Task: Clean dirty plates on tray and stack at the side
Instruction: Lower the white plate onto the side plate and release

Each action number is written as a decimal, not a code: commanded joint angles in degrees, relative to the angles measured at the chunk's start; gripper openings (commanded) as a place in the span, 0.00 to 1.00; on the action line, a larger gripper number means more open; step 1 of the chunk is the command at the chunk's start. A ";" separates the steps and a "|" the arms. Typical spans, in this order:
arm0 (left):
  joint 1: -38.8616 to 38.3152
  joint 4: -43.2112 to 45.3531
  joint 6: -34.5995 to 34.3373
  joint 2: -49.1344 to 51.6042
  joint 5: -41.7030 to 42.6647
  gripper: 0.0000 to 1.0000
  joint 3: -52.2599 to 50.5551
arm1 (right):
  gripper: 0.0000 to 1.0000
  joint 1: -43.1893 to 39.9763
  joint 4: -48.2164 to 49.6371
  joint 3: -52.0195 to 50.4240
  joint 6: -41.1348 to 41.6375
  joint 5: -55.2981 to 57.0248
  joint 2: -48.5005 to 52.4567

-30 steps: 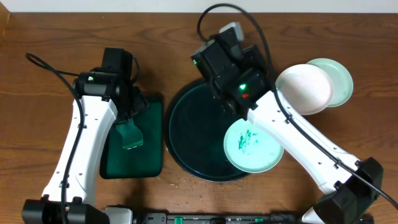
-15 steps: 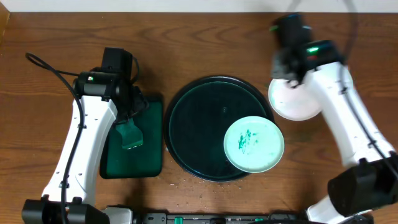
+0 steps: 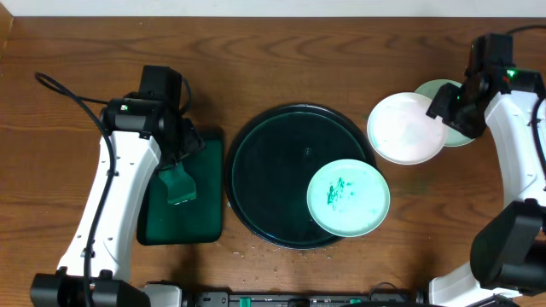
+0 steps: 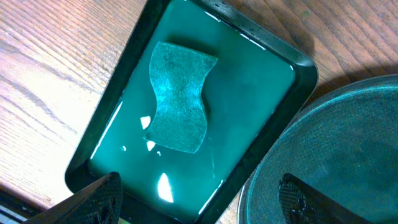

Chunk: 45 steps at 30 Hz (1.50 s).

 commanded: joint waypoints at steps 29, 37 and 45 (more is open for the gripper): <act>0.09 -1.07 0.61 0.44 -0.31 0.80 0.39 | 0.31 -6.51 13.44 -10.16 -6.19 -7.80 10.91; 0.09 -1.09 0.61 0.44 -0.31 0.80 0.39 | 0.01 -6.54 13.84 -10.14 -6.19 -7.54 10.91; 0.09 -1.09 0.59 0.44 -0.31 0.80 0.39 | 0.01 -6.69 15.54 -10.12 -8.31 -13.25 10.84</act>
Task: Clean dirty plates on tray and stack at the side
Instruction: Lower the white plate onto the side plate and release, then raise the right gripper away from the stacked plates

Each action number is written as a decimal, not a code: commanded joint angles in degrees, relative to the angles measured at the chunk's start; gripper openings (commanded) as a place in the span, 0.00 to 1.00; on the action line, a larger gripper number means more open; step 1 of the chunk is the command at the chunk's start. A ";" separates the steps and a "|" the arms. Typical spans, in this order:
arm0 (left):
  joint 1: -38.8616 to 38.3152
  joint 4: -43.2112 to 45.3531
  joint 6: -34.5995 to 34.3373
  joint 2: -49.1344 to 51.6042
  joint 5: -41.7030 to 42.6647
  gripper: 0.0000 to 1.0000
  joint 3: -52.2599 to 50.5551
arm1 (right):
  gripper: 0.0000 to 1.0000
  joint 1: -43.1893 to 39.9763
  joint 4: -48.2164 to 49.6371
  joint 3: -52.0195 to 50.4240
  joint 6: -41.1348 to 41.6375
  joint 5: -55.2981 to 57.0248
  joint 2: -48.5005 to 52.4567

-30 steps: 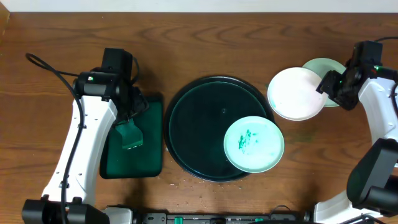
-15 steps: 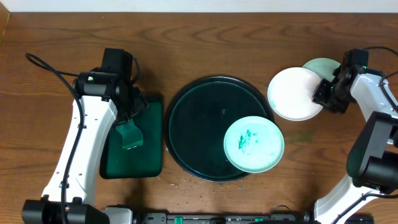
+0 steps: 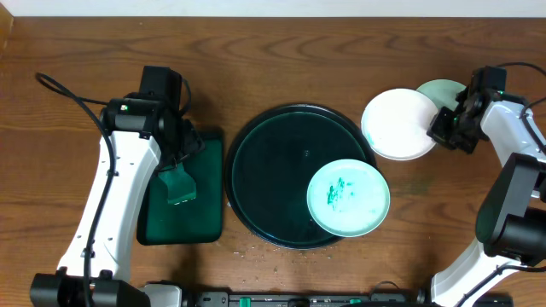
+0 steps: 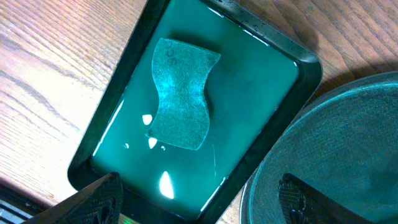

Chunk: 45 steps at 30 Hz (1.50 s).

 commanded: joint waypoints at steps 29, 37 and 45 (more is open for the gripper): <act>0.09 -0.35 0.59 0.44 -0.28 0.80 0.39 | 0.01 -18.32 3.41 -0.15 9.31 -9.73 0.24; 0.09 -0.35 0.57 0.44 -0.28 0.80 0.39 | 0.09 -17.99 5.81 -0.15 10.82 -8.61 0.24; 0.09 -0.33 0.59 0.44 -0.28 0.80 0.39 | 0.40 -17.40 6.62 -0.15 9.18 -9.49 0.24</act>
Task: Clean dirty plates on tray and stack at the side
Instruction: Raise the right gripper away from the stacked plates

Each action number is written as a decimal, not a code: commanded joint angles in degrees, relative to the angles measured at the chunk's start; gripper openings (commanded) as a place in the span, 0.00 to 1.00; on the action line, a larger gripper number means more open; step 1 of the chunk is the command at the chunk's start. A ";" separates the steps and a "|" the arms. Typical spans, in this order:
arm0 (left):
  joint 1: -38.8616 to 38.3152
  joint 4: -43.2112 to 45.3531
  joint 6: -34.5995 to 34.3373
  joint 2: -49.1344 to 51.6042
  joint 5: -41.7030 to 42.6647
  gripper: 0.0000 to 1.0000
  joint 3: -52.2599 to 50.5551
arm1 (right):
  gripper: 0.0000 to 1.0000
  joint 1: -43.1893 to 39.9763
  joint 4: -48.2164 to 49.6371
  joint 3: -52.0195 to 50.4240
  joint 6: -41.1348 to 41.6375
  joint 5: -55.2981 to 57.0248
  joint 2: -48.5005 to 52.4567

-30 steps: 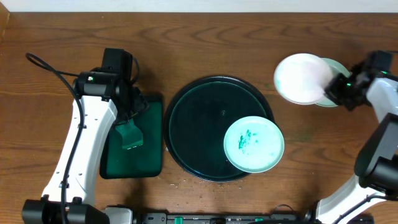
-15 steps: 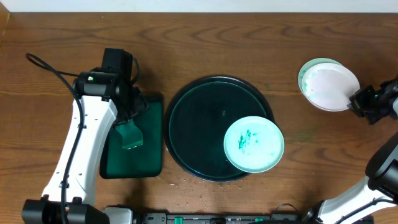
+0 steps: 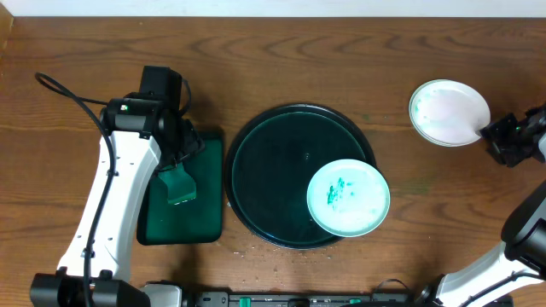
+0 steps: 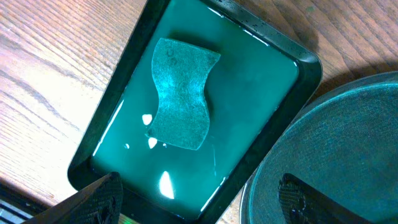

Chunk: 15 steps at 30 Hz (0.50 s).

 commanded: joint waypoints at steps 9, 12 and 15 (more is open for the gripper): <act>0.09 -0.31 0.59 0.44 -0.28 0.80 0.39 | 0.13 6.49 3.23 -0.09 -3.43 -3.15 0.24; 0.09 -0.31 0.59 0.44 -0.31 0.80 0.39 | 0.04 9.18 3.15 -0.02 -8.79 -6.49 -0.15; 0.09 -0.24 0.59 0.44 -0.31 0.80 0.39 | 0.13 12.00 1.92 -0.02 -13.68 -9.18 -1.84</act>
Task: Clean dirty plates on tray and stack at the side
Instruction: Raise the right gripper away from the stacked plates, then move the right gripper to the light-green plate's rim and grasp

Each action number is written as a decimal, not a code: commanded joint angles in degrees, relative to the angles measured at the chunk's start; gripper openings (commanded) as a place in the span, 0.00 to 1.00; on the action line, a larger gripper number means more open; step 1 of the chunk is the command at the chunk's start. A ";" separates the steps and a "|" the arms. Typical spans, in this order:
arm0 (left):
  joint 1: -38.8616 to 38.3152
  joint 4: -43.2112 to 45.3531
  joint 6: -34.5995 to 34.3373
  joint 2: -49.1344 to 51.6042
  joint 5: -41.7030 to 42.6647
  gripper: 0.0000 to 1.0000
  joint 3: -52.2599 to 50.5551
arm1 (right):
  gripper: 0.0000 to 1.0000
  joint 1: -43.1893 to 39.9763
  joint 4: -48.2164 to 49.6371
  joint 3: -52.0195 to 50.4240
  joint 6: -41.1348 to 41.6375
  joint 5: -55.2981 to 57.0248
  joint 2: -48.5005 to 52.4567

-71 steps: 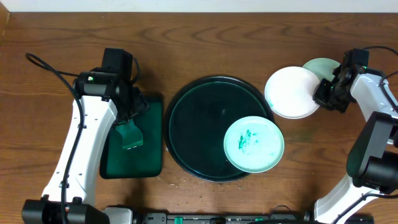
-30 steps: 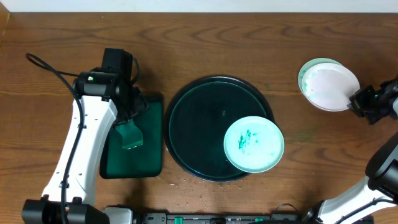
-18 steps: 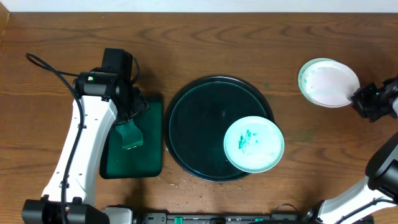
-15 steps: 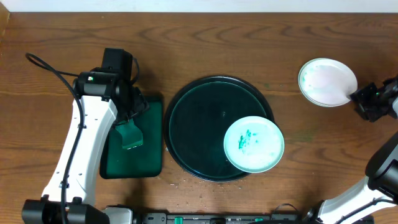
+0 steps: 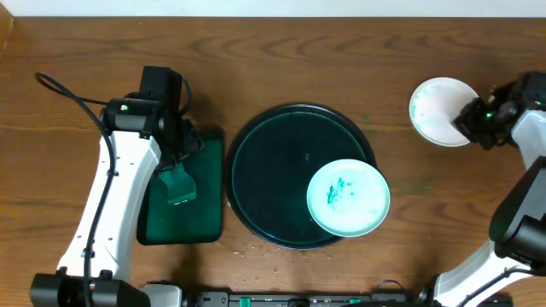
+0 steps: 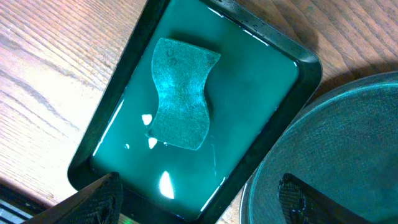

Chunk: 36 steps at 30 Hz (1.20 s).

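Note:
A mint plate (image 5: 348, 198) smeared with green sits on the lower right of the round dark tray (image 5: 247, 136). A white plate (image 5: 435, 111) lies on top of another at the far right of the table. My right gripper (image 5: 478, 120) is at that stack's right edge; whether its jaws are open is not visible. My left gripper (image 6: 199, 200) hangs open and empty over the rectangular green tray (image 6: 298, 59). A green sponge (image 6: 180, 93) lies in that tray, seen also as the sponge (image 5: 177, 186) from overhead.
The rectangular tray (image 5: 209, 223) stands directly left of the round tray, almost touching it. Small crumbs (image 5: 247, 251) lie on the wood near the front edge. A black cable (image 5: 72, 95) loops behind the left arm.
My right gripper was to the lower right of the stacked plates, apart from them; now it is up and left, at the stack's right edge. The left arm, sponge and dirty plate are unchanged.
First my right gripper held a white plate, overlapping a mint plate at the far right. Then the white plate was slightly further left, still in the gripper. Later it lay on the mint plate with the gripper drawn away, and now the gripper is back at the stack's edge.

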 commanded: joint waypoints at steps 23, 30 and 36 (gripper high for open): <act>0.09 2.25 1.27 6.56 -2.03 0.80 0.28 | 0.99 39.21 -32.06 -0.07 -1.53 16.50 -24.39; 0.09 2.29 1.27 10.88 -2.03 0.80 0.28 | 0.99 40.35 -40.65 -0.09 -0.63 11.98 -24.41; 0.09 2.49 1.29 11.91 -2.03 0.80 0.28 | 0.72 40.15 -46.90 -2.91 14.29 22.82 -24.41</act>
